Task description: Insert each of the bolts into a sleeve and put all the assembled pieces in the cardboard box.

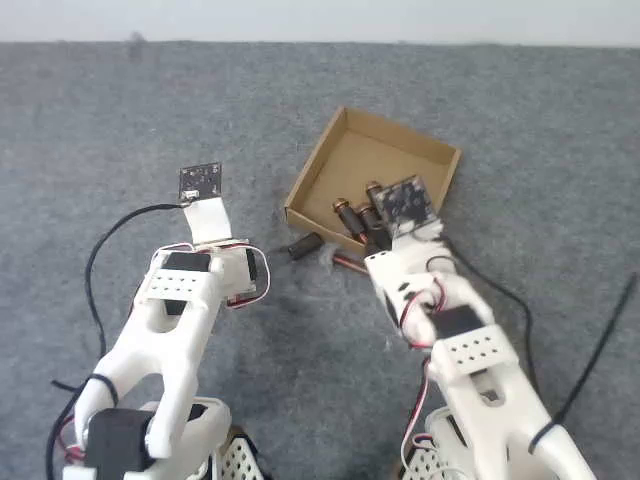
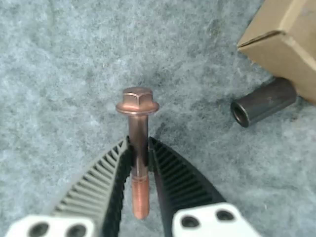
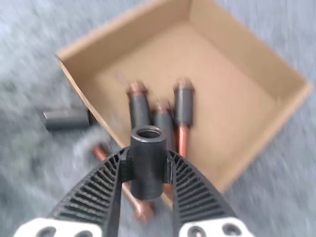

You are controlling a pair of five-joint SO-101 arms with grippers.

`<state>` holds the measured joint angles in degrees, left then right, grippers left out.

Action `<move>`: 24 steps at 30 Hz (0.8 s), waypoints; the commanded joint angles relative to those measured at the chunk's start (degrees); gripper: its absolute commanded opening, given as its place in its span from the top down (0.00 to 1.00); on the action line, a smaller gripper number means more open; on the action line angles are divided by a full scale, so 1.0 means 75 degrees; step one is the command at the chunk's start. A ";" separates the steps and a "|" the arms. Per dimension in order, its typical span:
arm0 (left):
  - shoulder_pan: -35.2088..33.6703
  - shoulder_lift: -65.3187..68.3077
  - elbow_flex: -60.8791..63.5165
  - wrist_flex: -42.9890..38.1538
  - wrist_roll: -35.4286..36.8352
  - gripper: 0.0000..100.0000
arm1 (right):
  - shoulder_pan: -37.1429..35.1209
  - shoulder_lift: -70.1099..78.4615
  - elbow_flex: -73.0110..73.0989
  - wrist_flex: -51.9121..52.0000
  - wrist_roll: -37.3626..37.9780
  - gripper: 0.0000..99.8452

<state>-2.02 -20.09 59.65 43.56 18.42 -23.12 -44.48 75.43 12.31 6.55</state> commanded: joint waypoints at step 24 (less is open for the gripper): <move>0.0328 -0.0375 -0.0111 -0.0188 -0.0082 0.99 | -0.0697 -0.0346 0.2450 -0.7308 -0.2708 0.99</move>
<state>0.09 -20.09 59.65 43.56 18.24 -26.64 -46.24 94.42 -41.49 -12.79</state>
